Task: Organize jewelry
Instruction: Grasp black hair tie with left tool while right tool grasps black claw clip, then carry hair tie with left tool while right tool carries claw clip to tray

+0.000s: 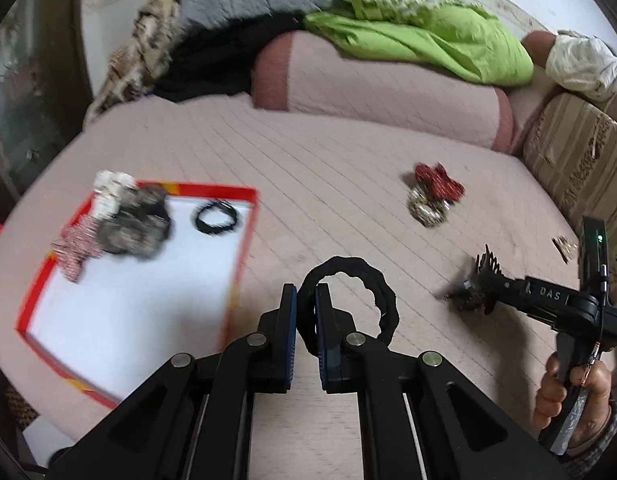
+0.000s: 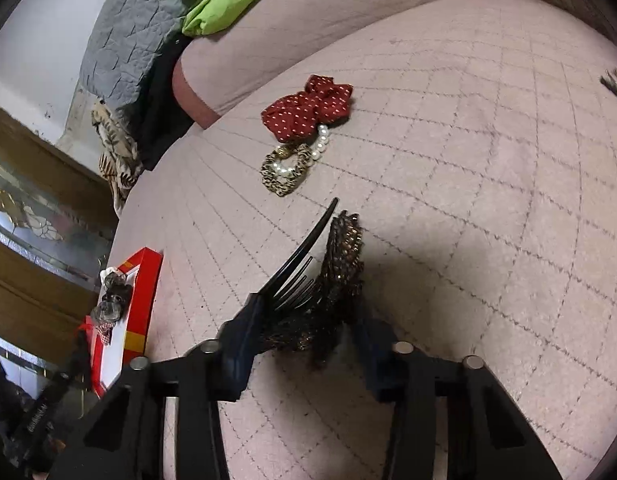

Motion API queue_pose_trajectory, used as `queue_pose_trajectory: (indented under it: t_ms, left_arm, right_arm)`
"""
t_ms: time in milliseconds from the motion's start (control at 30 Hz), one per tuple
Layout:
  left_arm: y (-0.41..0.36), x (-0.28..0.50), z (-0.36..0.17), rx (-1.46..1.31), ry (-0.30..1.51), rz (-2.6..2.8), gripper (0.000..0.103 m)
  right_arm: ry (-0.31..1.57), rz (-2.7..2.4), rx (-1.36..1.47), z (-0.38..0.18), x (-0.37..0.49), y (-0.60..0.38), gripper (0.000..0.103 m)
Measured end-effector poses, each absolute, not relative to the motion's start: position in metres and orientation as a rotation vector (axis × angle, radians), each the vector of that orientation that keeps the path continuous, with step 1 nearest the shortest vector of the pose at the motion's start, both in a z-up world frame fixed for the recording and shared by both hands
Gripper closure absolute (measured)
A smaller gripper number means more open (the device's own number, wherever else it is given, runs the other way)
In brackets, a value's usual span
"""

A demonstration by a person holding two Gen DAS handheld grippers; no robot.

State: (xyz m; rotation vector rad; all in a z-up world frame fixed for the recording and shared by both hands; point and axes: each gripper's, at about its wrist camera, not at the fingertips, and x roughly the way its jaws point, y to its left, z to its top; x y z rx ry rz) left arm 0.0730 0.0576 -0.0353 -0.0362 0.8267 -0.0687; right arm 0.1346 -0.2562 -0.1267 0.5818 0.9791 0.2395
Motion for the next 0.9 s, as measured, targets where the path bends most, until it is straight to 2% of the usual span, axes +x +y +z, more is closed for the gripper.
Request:
queue_pose_trajectory:
  t_ms: [33,67,567,900]
  left_arm:
    - [0.063,0.071,-0.031,-0.043,0.817,-0.054,0.094]
    - [0.072,0.069,-0.025,-0.063,0.808,-0.038,0.094]
    - [0.097,0.052,-0.015,-0.156,0.797,0.021,0.094]
    - [0.112,0.048,-0.014,-0.170,0.801,0.055,0.094]
  right_arm:
    - [0.980,0.241,0.555,-0.124,0.135,-0.254,0.090]
    - [0.978,0.246,0.545,-0.122,0.135,-0.252,0.094]
    - [0.852,0.310,0.458,-0.070,0.093,-0.249,0.096]
    - [0.841,0.377,0.397,-0.049,0.087,-0.223,0.096]
